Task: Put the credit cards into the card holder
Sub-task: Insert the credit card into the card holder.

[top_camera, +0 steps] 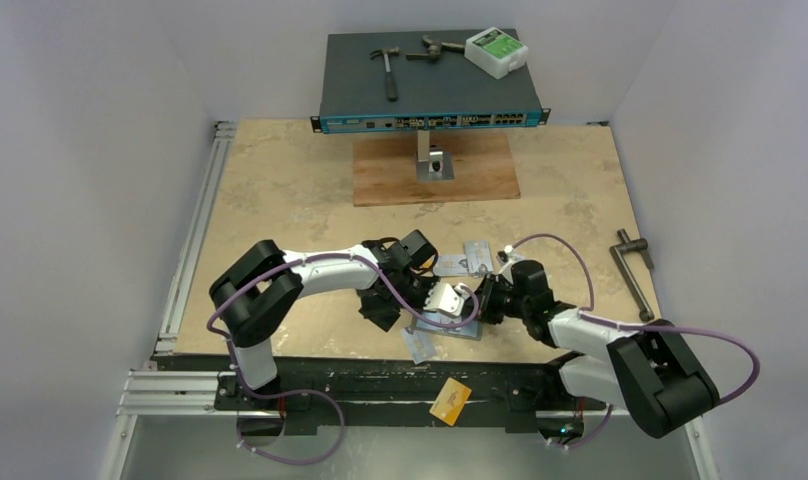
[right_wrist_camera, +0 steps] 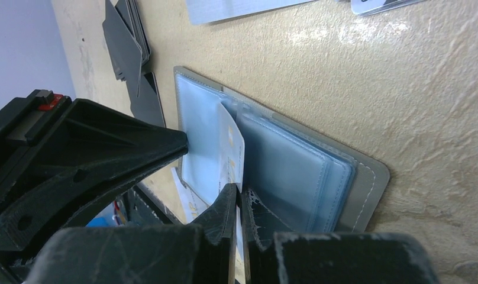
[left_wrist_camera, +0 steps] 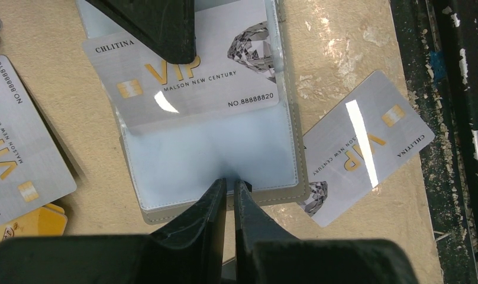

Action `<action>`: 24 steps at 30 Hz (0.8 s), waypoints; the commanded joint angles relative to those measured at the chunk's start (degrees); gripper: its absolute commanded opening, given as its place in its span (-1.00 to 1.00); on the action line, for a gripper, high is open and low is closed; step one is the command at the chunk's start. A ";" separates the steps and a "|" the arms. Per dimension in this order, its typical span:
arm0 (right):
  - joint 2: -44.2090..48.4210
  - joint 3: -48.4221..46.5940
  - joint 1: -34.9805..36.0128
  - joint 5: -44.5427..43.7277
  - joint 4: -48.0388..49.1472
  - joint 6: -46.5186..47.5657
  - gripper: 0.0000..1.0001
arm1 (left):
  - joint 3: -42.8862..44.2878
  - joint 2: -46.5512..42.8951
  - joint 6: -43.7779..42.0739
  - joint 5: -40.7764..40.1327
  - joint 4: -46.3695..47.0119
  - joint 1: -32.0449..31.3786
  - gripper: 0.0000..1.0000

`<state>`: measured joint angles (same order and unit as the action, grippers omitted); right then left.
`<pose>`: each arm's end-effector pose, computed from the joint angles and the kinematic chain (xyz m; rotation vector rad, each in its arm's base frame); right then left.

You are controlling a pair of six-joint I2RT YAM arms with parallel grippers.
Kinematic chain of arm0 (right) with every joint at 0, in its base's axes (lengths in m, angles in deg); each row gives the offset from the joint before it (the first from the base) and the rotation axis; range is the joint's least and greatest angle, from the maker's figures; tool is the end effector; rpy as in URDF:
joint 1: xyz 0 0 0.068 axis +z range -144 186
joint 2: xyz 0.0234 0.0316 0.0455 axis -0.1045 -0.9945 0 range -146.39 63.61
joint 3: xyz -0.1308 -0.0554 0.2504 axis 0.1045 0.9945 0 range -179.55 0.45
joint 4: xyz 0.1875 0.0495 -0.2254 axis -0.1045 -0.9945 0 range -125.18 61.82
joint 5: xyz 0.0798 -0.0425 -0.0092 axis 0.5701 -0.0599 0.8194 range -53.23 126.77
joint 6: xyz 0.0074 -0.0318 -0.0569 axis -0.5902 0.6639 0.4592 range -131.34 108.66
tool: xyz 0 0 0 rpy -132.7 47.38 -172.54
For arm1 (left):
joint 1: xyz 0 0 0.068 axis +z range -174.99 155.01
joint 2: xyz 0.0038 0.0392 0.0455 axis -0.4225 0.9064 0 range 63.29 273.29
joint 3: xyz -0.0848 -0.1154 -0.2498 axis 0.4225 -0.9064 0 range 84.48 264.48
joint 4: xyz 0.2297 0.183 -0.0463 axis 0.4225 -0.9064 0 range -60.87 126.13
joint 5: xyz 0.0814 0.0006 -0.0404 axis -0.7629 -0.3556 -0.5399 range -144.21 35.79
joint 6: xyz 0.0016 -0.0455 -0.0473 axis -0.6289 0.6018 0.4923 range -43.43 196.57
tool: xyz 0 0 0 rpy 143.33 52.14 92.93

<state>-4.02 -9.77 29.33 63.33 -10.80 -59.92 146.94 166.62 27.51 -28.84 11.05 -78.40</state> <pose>0.1823 0.1038 0.0887 0.2726 2.4518 1.1394 0.2129 -0.3237 0.1357 2.1657 1.5746 -0.6233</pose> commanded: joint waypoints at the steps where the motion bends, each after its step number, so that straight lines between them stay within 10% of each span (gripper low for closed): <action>1: -1.14 0.14 -0.09 -3.79 -1.37 2.10 -0.95 | -1.99 1.35 -1.63 -2.01 1.60 -0.21 -0.83; 24: 2.96 1.29 0.83 -5.69 -8.02 2.83 -0.61 | -1.37 1.44 0.10 -2.07 0.98 -0.21 -0.87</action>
<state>2.10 -8.59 29.48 60.43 -15.58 -58.85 146.57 166.56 27.75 -29.24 12.93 -78.42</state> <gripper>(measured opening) 0.194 0.072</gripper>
